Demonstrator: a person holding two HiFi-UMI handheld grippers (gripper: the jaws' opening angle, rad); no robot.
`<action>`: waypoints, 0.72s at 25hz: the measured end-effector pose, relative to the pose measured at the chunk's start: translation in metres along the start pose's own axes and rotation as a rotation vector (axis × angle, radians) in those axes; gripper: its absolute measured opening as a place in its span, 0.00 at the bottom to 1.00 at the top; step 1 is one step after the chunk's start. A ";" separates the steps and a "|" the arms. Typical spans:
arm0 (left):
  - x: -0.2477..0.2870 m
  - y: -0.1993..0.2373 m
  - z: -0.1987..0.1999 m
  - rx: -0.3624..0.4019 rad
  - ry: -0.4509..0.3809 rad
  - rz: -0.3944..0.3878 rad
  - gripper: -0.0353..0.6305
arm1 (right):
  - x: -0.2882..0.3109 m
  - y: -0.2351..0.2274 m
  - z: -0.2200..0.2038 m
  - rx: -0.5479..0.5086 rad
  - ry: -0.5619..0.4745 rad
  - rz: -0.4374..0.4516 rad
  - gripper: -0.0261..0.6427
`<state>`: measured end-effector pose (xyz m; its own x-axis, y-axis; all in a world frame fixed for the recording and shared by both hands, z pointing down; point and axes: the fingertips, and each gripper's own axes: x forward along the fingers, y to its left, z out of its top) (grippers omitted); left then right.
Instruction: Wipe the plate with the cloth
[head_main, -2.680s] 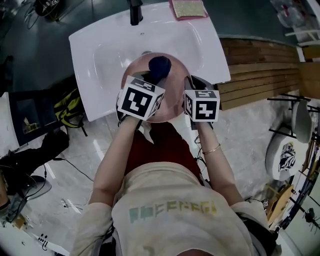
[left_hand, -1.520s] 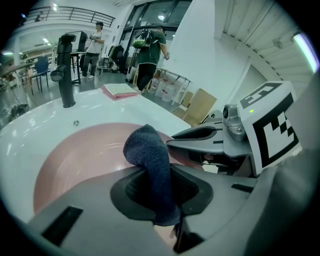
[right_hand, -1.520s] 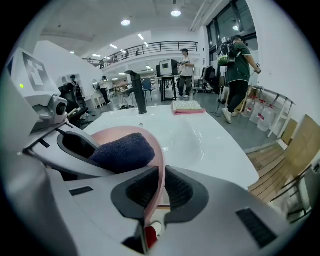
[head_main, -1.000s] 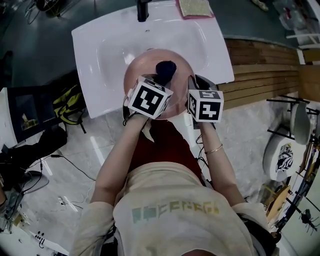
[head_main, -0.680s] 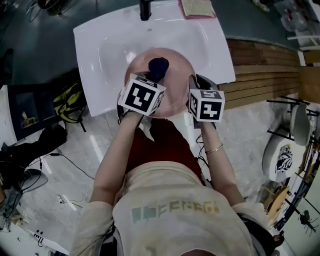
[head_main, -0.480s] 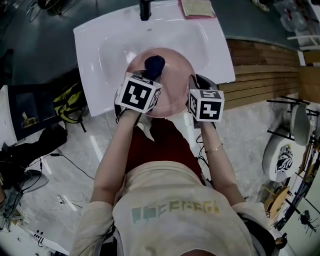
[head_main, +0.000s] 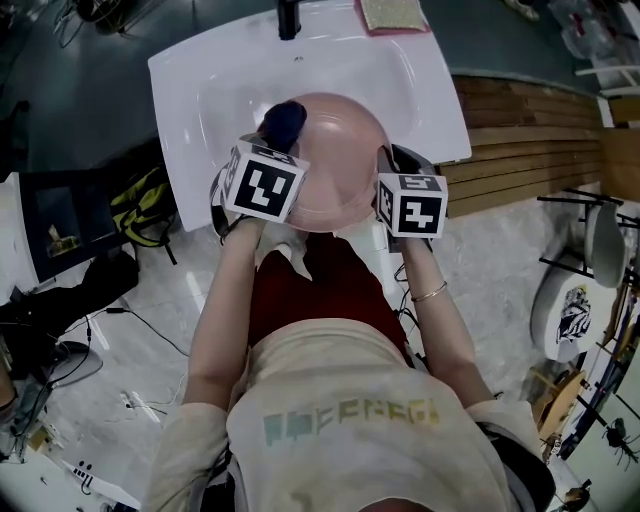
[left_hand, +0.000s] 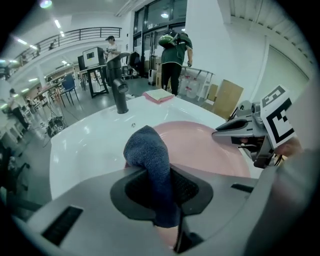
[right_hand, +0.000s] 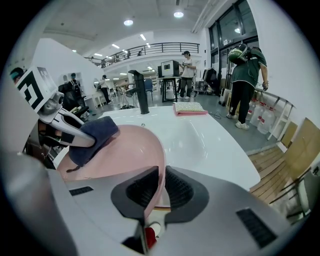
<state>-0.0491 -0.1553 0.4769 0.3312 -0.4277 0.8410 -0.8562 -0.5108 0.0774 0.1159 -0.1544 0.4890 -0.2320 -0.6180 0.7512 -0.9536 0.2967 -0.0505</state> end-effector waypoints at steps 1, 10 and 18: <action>-0.003 0.004 0.000 0.005 -0.004 0.018 0.17 | 0.000 0.000 0.000 0.000 0.000 0.000 0.13; -0.025 -0.040 0.020 0.023 -0.058 -0.100 0.17 | -0.003 -0.003 0.003 -0.003 -0.003 0.002 0.13; -0.008 -0.108 0.013 0.060 0.001 -0.275 0.17 | -0.003 -0.004 0.003 0.017 -0.012 -0.002 0.13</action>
<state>0.0461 -0.1063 0.4545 0.5473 -0.2668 0.7933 -0.7092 -0.6511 0.2704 0.1201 -0.1557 0.4846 -0.2320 -0.6277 0.7431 -0.9572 0.2831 -0.0598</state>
